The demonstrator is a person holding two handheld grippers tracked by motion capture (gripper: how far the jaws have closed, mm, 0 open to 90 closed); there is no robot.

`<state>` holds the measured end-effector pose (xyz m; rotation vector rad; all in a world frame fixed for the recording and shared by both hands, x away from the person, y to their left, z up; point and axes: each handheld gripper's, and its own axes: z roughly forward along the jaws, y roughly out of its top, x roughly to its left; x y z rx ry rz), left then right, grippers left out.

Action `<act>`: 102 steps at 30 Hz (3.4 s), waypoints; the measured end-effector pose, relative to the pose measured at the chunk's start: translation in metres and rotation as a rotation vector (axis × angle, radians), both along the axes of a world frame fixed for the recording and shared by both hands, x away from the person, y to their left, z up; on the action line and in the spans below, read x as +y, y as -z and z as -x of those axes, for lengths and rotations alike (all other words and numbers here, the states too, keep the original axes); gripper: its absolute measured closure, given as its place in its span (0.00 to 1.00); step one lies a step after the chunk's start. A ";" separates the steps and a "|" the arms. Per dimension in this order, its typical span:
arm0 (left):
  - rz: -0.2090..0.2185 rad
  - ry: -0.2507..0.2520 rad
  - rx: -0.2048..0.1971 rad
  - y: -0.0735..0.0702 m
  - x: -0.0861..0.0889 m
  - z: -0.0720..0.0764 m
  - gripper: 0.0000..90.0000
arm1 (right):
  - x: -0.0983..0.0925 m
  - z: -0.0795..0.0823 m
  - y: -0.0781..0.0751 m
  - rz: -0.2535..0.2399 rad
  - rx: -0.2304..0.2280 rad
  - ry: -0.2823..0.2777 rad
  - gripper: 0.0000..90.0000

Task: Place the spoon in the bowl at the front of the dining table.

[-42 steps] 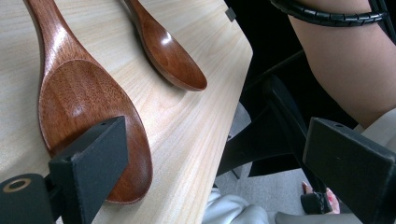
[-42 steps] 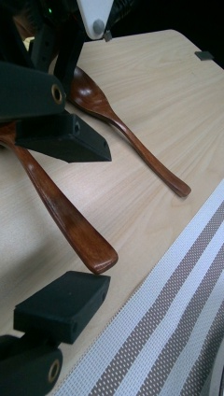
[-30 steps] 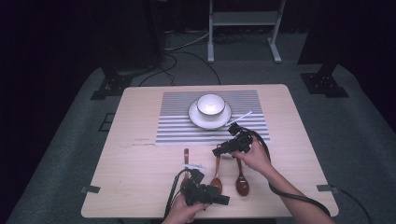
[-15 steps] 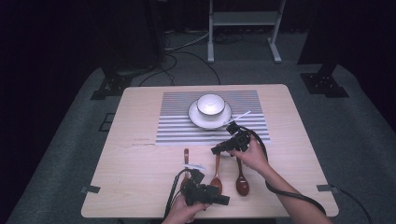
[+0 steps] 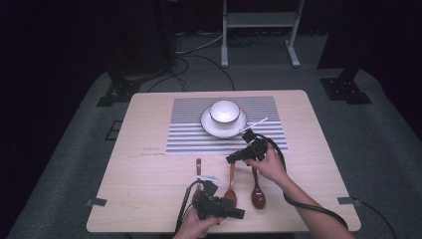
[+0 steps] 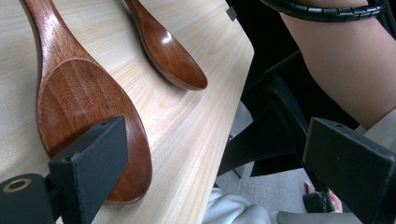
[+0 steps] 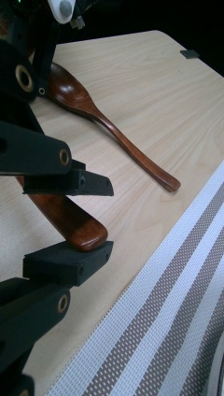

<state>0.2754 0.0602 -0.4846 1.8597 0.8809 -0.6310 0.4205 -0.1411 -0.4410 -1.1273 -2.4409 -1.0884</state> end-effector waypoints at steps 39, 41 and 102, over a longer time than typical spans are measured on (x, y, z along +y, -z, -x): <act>0.028 -0.060 -0.030 -0.011 0.016 -0.004 0.06 | -0.012 -0.015 -0.038 -0.136 0.090 -0.006 0.93; 0.027 -0.061 -0.038 -0.012 0.017 -0.005 0.06 | -0.013 -0.017 -0.041 -0.143 0.089 0.000 0.93; 0.020 -0.066 -0.051 -0.013 0.021 -0.005 0.06 | -0.039 -0.083 -0.089 -0.234 0.007 0.341 0.93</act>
